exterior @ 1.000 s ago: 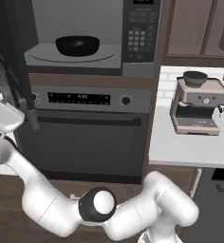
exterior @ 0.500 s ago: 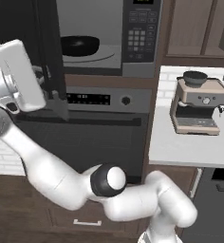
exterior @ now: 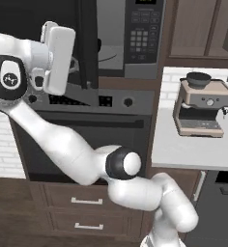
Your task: Open the microwave, place the bowl with waffle inside the microwave, then close the microwave door and turn it on.
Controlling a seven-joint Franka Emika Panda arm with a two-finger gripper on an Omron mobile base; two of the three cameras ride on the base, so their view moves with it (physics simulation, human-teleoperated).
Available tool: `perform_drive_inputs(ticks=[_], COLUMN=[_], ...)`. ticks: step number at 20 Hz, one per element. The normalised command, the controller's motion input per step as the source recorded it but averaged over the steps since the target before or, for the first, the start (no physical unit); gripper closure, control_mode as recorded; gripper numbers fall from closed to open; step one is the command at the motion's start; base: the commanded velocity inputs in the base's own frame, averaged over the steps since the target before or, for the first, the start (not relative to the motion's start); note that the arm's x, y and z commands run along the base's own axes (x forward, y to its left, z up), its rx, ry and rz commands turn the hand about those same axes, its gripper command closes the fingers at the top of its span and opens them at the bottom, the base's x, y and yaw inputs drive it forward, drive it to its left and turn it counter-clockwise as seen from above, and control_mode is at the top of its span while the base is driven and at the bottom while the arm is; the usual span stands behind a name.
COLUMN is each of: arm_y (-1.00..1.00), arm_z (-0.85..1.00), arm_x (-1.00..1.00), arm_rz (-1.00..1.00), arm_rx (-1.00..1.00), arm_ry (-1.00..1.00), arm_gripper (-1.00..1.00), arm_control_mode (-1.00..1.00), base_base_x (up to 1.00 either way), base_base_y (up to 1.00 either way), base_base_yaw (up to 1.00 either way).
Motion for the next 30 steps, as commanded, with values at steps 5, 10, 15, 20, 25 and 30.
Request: perform_drive_inputs(ticks=[5, 10, 15, 20, 25, 30], arm_y=[-1.00, -1.00, -0.99, -0.86, -0.77, -0.63], arm_z=[0.07, -0.18, -0.43, -0.83, -0.90, -0.99], arm_x=[0.43, 0.94, 1.00, 1.00, 1.00, 1.00], arm_rz=[0.20, 0.29, 0.31, 0.30, 0.29, 0.29], arm_rx=[0.41, 0.25, 0.16, 0.04, 0.00, -0.02], arm_ry=[0.06, 0.05, 0.01, 0.07, 0.11, 0.17], arm_gripper=[1.00, 1.00, 1.00, 1.00, 1.00, 1.00], arm_control_mode=[-1.00, -1.00, -1.00, -1.00, -1.00, -1.00], base_base_x=[0.00, 0.00, 0.00, 0.00, 0.00, 0.00], base_base_y=[0.00, 0.00, 0.00, 0.00, 0.00, 0.00], base_base_yaw=[0.00, 0.00, 0.00, 0.00, 0.00, 0.00])
